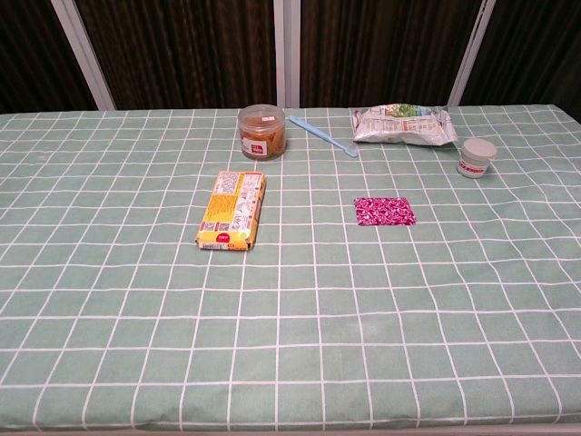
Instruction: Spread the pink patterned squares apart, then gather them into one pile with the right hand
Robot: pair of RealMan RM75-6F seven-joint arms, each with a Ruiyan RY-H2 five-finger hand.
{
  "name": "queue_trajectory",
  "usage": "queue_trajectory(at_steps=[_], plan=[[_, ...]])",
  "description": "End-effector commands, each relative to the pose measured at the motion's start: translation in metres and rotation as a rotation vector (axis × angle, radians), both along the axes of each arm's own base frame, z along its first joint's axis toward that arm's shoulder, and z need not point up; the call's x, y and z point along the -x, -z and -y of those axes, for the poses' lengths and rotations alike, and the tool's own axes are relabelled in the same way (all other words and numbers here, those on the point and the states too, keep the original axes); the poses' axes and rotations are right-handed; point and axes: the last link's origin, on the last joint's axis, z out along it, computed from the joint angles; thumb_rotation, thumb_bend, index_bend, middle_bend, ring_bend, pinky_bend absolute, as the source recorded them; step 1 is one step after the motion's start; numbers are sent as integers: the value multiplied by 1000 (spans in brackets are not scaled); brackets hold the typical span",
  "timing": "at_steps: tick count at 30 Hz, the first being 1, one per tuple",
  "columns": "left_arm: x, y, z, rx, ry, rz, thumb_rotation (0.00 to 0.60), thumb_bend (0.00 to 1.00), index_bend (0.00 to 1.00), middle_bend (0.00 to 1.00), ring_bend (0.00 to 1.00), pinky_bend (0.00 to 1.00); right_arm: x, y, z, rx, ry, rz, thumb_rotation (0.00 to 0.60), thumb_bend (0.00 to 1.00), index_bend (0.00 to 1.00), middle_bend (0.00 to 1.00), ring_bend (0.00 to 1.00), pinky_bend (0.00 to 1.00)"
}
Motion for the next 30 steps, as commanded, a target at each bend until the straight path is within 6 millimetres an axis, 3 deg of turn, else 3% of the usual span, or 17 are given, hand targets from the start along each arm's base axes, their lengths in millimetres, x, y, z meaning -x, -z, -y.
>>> queue_trajectory(at_steps=[1,15,21,26,27,30], plan=[[1,1,0,0,-4,2,600,148,264,146,141,145,-1,0,1,0,-2,0,473,192,201,123,0,0],[1,-2,1,-21,15,-20,600,149,220,146,141,145,2,-1,-2,-4,3,-13,469,193,193,114,0,0],[2,-1,1,-12,17,-59,600,153,209,146,141,145,4,-3,0,-42,12,-137,471,192,71,38,0,0],[2,2,1,14,-4,-68,600,157,209,146,141,145,-2,1,10,-75,2,-221,520,192,31,12,0,0],[2,2,0,18,-8,-65,600,157,209,146,141,145,-5,3,14,-95,5,-218,518,192,30,11,0,0],[2,2,0,25,-13,-61,600,157,209,146,141,145,-14,11,30,-173,-1,-190,434,191,31,1,0,0]])
